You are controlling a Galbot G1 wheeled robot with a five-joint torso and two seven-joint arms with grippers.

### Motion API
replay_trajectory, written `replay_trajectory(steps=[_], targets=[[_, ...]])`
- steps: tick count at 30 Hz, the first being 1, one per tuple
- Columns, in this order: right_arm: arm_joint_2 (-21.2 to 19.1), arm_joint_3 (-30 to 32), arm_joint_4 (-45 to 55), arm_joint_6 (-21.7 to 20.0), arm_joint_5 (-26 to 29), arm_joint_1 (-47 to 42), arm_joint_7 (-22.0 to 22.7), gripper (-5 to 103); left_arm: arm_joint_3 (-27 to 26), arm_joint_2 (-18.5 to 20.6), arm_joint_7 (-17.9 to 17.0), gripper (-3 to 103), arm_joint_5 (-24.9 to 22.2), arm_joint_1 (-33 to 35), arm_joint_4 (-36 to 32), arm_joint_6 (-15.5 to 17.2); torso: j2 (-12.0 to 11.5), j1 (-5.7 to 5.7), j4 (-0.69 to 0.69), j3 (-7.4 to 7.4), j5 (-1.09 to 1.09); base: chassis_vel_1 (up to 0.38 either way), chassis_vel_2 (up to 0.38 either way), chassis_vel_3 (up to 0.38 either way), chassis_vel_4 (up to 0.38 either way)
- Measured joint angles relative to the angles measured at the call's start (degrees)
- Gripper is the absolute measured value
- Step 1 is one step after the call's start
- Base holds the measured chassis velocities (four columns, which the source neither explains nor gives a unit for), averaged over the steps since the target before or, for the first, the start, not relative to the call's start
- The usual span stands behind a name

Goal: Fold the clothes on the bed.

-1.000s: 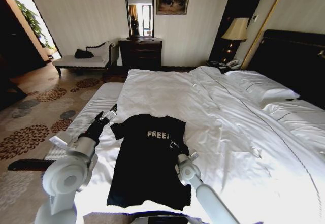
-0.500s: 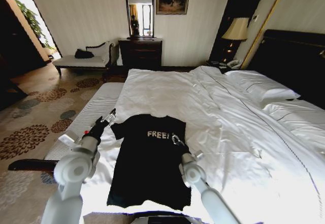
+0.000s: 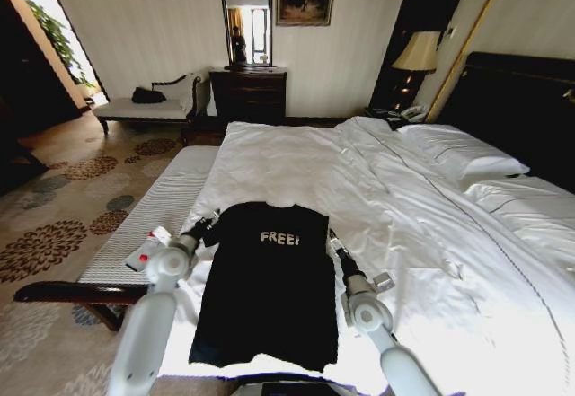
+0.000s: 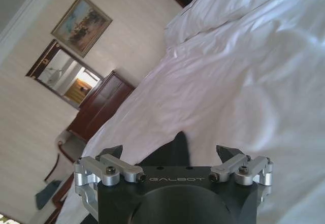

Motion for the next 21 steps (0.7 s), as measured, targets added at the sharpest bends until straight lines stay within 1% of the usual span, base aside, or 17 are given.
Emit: replay_trajectory(steps=[2,3,9,11,14,18,21], targets=[[0.15,1.2,0.05,-0.09,-0.65,-0.67,0.64,100,-0.71,-1.02,0.6,100,-2.09,-0.45,2.71,-0.59,0.0,0.0,-0.02,0.0,0.01,0.0,0.0,0.0,0.0],[0.32,1.66,0.18,-0.14,-0.93,-0.98,0.79,100,-1.18,-1.19,0.77,100,-2.33,-0.16,2.79,-0.72,0.0,-0.01,-0.02,-0.01,0.01,0.0,0.0,0.0,0.0],[1.31,3.22,0.82,-0.28,-1.84,-2.51,1.04,100,-3.64,-0.85,0.82,100,-2.58,2.43,0.43,-0.75,0.01,-0.01,0.02,-0.01,0.01,0.0,0.0,0.0,0.0],[1.58,3.74,0.94,-0.32,-2.17,-3.14,1.06,100,-4.46,-0.55,0.91,100,-2.52,3.04,0.15,-0.75,0.01,-0.01,0.02,-0.01,0.02,0.0,0.0,0.0,0.0],[1.96,4.4,0.95,-0.34,-2.79,-4.11,1.13,100,-4.95,-0.27,1.27,100,-2.24,2.93,1.54,-1.07,0.01,-0.02,0.01,-0.01,0.02,0.0,0.0,0.0,0.0],[2.51,4.87,1.13,-0.42,-3.99,-5.19,1.32,100,-4.46,-0.52,1.71,100,-0.99,0.6,5.1,-1.72,0.02,-0.02,-0.01,-0.01,0.01,0.0,0.0,0.0,0.0],[2.82,5.07,1.36,-0.55,-4.4,-5.51,1.65,100,-4.21,-0.76,1.63,100,0.06,-0.42,6.42,-2.12,0.02,-0.02,-0.02,-0.01,0.01,0.0,0.0,0.0,0.0]])
